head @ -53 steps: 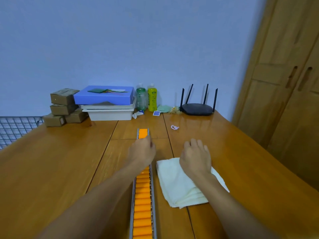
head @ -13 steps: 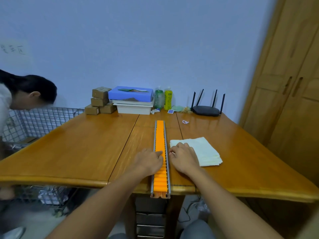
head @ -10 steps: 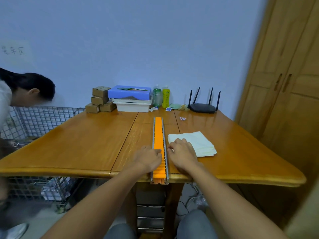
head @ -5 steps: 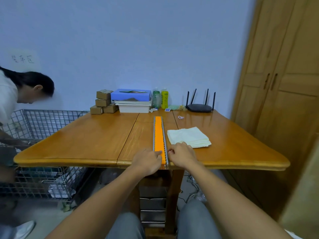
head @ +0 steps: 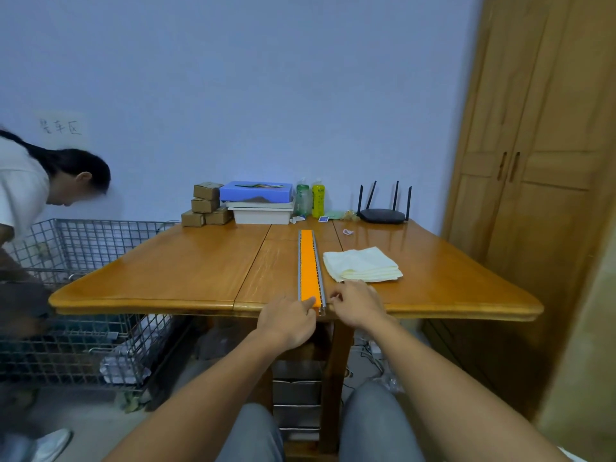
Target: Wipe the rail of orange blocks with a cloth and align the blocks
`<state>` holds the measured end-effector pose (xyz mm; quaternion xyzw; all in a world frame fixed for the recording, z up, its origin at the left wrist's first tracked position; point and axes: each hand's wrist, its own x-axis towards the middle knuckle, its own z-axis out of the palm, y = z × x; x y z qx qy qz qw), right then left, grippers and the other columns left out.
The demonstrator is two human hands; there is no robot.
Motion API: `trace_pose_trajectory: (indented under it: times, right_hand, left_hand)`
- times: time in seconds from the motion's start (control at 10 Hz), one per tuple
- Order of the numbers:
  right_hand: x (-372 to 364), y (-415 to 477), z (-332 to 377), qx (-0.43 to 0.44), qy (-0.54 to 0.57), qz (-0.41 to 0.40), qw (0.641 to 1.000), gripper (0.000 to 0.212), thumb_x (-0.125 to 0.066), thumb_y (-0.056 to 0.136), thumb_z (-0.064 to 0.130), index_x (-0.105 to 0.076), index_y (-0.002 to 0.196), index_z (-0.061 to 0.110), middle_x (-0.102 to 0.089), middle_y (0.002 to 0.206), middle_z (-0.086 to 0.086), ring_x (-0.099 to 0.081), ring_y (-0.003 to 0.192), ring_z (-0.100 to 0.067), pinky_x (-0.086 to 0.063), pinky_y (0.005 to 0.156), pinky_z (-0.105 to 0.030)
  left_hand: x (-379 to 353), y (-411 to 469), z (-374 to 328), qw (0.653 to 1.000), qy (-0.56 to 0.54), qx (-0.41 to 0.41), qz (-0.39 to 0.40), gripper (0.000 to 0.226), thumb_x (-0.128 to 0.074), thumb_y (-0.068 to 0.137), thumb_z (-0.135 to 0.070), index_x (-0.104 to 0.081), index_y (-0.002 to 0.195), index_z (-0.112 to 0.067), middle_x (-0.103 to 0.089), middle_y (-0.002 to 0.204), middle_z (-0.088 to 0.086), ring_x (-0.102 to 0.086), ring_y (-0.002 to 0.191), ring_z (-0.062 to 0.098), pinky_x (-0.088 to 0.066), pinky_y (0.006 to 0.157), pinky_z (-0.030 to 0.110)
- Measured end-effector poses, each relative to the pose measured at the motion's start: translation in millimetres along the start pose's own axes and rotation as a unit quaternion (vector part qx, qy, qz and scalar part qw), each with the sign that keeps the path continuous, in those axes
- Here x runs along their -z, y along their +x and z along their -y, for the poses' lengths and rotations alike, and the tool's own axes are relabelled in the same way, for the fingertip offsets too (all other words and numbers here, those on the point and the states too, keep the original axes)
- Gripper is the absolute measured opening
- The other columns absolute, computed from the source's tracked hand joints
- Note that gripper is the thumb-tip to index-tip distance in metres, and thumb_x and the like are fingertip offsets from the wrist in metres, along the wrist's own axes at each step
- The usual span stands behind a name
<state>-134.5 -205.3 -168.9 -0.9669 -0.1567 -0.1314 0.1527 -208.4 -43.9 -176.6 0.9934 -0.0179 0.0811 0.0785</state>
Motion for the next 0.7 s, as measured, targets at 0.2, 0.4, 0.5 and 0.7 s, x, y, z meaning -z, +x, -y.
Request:
trace_pose_trajectory:
  times: [0.2, 0.4, 0.5, 0.7]
  right_hand:
    - [5, -9, -3, 0.008, 0.001, 0.006, 1.000, 0.029, -0.051, 0.098, 0.037, -0.072, 0.117, 0.028, -0.068, 0.115, 0.001, -0.058, 0.107, -0.021, -0.048, 0.089, -0.037]
    - [10, -11, 2, 0.013, 0.011, -0.005, 1.000, 0.026, -0.053, 0.098, 0.036, -0.071, 0.114, 0.027, -0.069, 0.111, 0.002, -0.059, 0.100, -0.018, -0.050, 0.085, -0.036]
    - [16, -13, 3, 0.019, 0.015, -0.011, 1.000, 0.025, -0.054, 0.096, 0.034, -0.072, 0.113, 0.026, -0.070, 0.109, 0.003, -0.060, 0.099, -0.019, -0.049, 0.081, -0.034]
    - [21, -1, -4, 0.001, 0.034, -0.023, 0.999, 0.022, -0.057, 0.095, 0.033, -0.073, 0.109, 0.026, -0.071, 0.105, 0.004, -0.061, 0.092, -0.015, -0.048, 0.068, -0.029]
  left_hand:
    - [1, -14, -2, 1.000, 0.000, -0.004, -0.002, 0.053, -0.020, 0.105, -0.040, -0.028, 0.157, -0.038, -0.058, 0.134, 0.013, -0.049, 0.124, 0.030, -0.042, 0.103, 0.044]
    - [3, -19, -4, 0.999, -0.039, 0.010, -0.017, 0.051, -0.022, 0.105, -0.040, -0.037, 0.154, -0.040, -0.058, 0.136, 0.009, -0.051, 0.124, 0.026, -0.044, 0.104, 0.043]
    - [8, -19, -3, 0.989, -0.133, 0.017, -0.061, 0.048, -0.030, 0.104, -0.037, -0.051, 0.147, -0.036, -0.060, 0.139, 0.002, -0.056, 0.122, 0.021, -0.049, 0.100, 0.037]
    - [24, -5, 0, 0.970, -0.212, 0.053, -0.108, 0.037, -0.042, 0.101, -0.030, -0.072, 0.121, -0.022, -0.072, 0.117, -0.003, -0.063, 0.104, 0.013, -0.055, 0.090, 0.033]
